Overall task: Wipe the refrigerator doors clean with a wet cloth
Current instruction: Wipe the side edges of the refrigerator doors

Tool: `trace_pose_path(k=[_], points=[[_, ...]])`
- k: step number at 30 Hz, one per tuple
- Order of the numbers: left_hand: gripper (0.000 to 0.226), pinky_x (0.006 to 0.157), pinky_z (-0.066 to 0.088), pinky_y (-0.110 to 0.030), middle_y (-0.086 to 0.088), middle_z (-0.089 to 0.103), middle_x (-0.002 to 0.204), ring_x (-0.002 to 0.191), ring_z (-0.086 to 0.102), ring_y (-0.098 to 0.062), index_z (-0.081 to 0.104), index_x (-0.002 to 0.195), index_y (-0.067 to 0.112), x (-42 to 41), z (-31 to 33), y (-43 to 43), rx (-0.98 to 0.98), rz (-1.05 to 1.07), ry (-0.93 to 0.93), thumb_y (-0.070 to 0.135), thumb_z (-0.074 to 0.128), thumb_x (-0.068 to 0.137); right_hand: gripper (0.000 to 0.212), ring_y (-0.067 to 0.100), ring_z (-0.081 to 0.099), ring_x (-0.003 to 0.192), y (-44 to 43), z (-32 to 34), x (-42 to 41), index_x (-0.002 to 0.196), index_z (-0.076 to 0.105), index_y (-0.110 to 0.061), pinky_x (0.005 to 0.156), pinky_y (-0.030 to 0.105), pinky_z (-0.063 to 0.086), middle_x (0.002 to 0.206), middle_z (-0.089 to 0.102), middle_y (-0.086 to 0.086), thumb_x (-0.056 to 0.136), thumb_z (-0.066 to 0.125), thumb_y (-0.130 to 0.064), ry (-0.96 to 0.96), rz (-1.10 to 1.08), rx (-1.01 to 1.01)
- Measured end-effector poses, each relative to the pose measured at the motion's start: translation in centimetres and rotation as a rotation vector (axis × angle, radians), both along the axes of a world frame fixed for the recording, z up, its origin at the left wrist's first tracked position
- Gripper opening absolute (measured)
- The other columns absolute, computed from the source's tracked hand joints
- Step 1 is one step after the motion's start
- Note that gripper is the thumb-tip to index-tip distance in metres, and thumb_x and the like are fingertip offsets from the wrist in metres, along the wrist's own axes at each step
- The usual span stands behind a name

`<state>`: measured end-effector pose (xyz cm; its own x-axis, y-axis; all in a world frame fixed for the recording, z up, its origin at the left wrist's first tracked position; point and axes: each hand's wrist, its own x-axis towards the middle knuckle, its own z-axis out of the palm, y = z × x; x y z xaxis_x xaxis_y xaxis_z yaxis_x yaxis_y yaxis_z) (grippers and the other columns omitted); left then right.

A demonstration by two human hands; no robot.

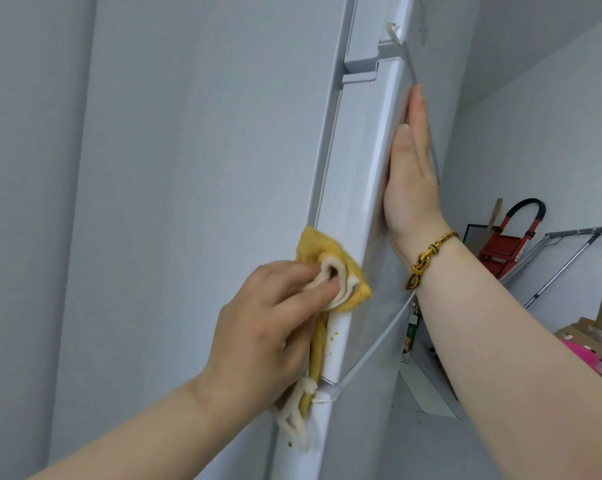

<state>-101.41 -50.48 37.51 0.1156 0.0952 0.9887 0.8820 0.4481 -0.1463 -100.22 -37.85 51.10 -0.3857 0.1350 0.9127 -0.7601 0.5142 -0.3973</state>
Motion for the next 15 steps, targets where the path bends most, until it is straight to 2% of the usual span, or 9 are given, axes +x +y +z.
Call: trace_pose_path(k=[2, 4, 7, 11, 13, 15], points=[[0.019, 0.057, 0.049, -0.031, 0.006, 0.051, 0.104, 0.091, 0.054, -0.018, 0.052, 0.106, 0.025, 0.2, -2.0, -0.6, -0.063, 0.053, 0.013, 0.020, 0.038, 0.094, 0.045, 0.011, 0.002, 0.143, 0.0, 0.0, 0.0, 0.145, 0.008, -0.010, 0.116, 0.023, 0.000, 0.155, 0.006, 0.002, 0.101, 0.018, -0.013, 0.005, 0.000, 0.007], [0.019, 0.051, 0.050, -0.027, 0.006, 0.050, 0.103, 0.092, 0.053, -0.018, 0.052, 0.104, 0.026, 0.4, -2.1, -1.2, -0.115, 0.124, 0.058, 0.015, 0.043, 0.091, 0.045, 0.011, 0.002, 0.143, -0.1, 0.0, 0.0, 0.146, 0.008, -0.011, 0.116, 0.023, 0.000, 0.155, 0.006, 0.002, 0.101, 0.017, -0.014, 0.000, 0.000, 0.011], [0.032, 0.052, 0.048, -0.025, 0.008, 0.050, 0.103, 0.093, 0.051, -0.018, 0.052, 0.101, 0.029, 0.7, 0.9, -1.2, -0.095, 0.235, 0.144, 0.007, 0.054, 0.078, 0.045, 0.011, 0.002, 0.143, -0.1, 0.1, 0.0, 0.146, 0.008, -0.011, 0.116, 0.024, 0.000, 0.155, 0.006, 0.002, 0.101, 0.017, -0.015, -0.006, -0.012, 0.016], [0.029, 0.046, 0.041, -0.023, 0.005, 0.061, 0.100, 0.093, 0.050, -0.019, 0.066, 0.094, 0.028, 1.4, 5.3, 0.2, -0.005, 0.315, 0.177, 0.008, 0.049, 0.083, 0.046, 0.012, 0.004, 0.143, 0.0, 0.1, 0.0, 0.146, 0.011, -0.012, 0.118, 0.029, 0.002, 0.155, 0.008, 0.001, 0.100, 0.018, -0.019, 0.003, -0.009, 0.000], [0.034, 0.047, 0.038, -0.022, 0.005, 0.053, 0.103, 0.095, 0.049, -0.021, 0.069, 0.091, 0.027, 1.7, 5.1, 0.5, -0.037, 0.333, 0.206, 0.010, 0.040, 0.090, 0.045, 0.012, 0.003, 0.143, 0.0, 0.2, 0.0, 0.145, 0.011, -0.011, 0.117, 0.027, 0.001, 0.155, 0.008, 0.002, 0.101, 0.019, -0.014, 0.000, -0.012, 0.005], [0.030, 0.047, 0.038, -0.022, 0.005, 0.047, 0.106, 0.098, 0.048, -0.022, 0.060, 0.096, 0.029, 1.8, 3.1, 0.3, -0.121, 0.326, 0.207, 0.009, 0.040, 0.088, 0.046, 0.013, 0.002, 0.143, 0.0, 0.2, 0.1, 0.146, 0.009, -0.010, 0.117, 0.027, 0.000, 0.155, 0.006, 0.004, 0.101, 0.019, -0.013, -0.008, -0.005, 0.016]])
